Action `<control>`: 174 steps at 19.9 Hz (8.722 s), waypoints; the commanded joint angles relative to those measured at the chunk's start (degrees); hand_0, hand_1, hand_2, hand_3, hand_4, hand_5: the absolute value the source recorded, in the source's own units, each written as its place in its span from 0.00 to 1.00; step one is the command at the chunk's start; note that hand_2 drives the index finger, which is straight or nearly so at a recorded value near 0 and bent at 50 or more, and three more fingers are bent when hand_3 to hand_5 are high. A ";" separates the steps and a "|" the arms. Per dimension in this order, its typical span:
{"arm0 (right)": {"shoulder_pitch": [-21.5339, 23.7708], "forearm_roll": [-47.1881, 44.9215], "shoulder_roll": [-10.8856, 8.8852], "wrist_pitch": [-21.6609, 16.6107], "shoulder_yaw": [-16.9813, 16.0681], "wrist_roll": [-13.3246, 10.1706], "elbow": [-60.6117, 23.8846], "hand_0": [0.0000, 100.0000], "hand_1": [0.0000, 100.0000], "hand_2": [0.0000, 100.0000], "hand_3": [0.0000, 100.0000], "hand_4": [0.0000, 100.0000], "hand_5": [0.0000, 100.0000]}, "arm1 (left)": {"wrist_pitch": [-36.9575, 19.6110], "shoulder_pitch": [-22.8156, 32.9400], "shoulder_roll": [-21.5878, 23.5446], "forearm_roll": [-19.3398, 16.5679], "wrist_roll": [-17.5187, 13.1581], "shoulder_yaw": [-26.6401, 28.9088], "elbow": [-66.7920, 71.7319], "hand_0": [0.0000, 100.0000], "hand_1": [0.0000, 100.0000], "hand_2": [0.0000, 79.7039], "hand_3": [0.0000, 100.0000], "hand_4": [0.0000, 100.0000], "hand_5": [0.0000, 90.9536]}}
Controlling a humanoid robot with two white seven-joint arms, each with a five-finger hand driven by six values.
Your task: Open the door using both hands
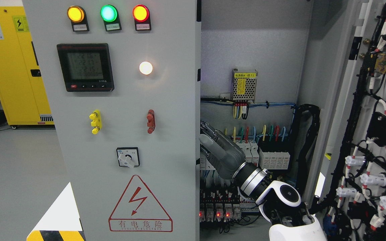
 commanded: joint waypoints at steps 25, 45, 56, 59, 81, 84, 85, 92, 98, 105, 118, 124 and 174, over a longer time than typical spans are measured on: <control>-0.62 -4.56 -0.11 3.75 -1.12 2.55 -0.42 0.00 0.50 0.04 0.00 0.00 0.00 | 0.43 -0.43 -0.47 -0.08 -0.04 0.04 0.43 0.12 0.56 0.00 0.00 0.00 0.00; 9.05 -15.37 -2.66 4.63 10.74 4.23 -13.08 0.00 0.50 0.04 0.00 0.00 0.00 | 0.34 -0.43 -0.30 -0.08 -0.04 0.04 0.34 0.12 0.56 0.00 0.00 0.00 0.00; 12.74 -15.28 -3.27 4.10 21.28 4.14 -15.98 0.00 0.50 0.04 0.00 0.00 0.00 | 0.25 -0.43 -0.47 -0.08 -0.04 0.04 0.26 0.12 0.56 0.00 0.00 0.00 0.00; 13.53 -14.76 -2.83 4.19 24.88 4.14 -16.24 0.00 0.50 0.04 0.00 0.00 0.00 | 0.25 -0.43 -0.47 -0.08 -0.04 0.04 0.26 0.12 0.56 0.00 0.00 0.00 0.00; 14.32 -13.53 3.05 3.92 38.86 3.61 -15.10 0.00 0.50 0.04 0.00 0.00 0.00 | 0.16 -0.43 -0.56 -0.08 -0.04 0.04 0.26 0.12 0.56 0.00 0.00 0.00 0.00; 13.89 -12.04 3.93 4.19 39.40 3.61 -13.35 0.00 0.50 0.04 0.00 0.00 0.00 | 0.16 -0.43 -0.65 -0.08 -0.04 0.04 0.26 0.12 0.56 0.00 0.00 0.00 0.00; 13.54 -11.42 4.02 4.10 39.31 3.61 -12.73 0.00 0.50 0.04 0.00 0.00 0.00 | 0.16 -0.43 -0.65 -0.08 -0.04 0.04 0.26 0.12 0.56 0.00 0.00 0.00 0.00; 11.43 -10.98 4.11 3.75 39.48 3.53 -12.55 0.00 0.50 0.04 0.00 0.00 0.00 | 0.16 -0.43 -0.73 -0.08 -0.04 -0.05 0.17 0.12 0.56 0.00 0.00 0.00 0.00; 10.37 -10.89 4.20 3.66 39.66 1.52 -12.03 0.00 0.50 0.04 0.00 0.00 0.00 | 0.07 -0.52 -0.65 -0.08 -0.04 0.03 0.17 0.12 0.56 0.00 0.00 0.00 0.00; 9.14 -11.07 4.55 3.75 41.50 -0.34 -11.67 0.00 0.50 0.04 0.00 0.00 0.00 | 0.43 -1.22 -0.91 0.01 -0.04 0.04 0.17 0.12 0.56 0.00 0.00 0.00 0.00; 16.77 -10.98 0.88 3.75 30.19 -0.17 -12.11 0.00 0.50 0.04 0.00 0.00 0.00 | 0.16 -1.22 -1.00 0.01 -0.13 0.04 0.17 0.12 0.56 0.00 0.00 0.00 0.00; 24.51 -10.80 -8.36 -0.63 23.06 -0.25 -15.08 0.00 0.50 0.04 0.00 0.00 0.00 | -0.01 -0.08 -0.65 0.19 -0.31 0.12 -4.73 0.12 0.56 0.00 0.00 0.00 0.00; 65.57 0.54 -12.24 -47.49 -9.73 -8.95 -43.22 0.00 0.50 0.04 0.00 0.00 0.00 | -14.69 32.27 17.20 -3.33 -17.53 19.90 -118.13 0.12 0.56 0.00 0.00 0.00 0.00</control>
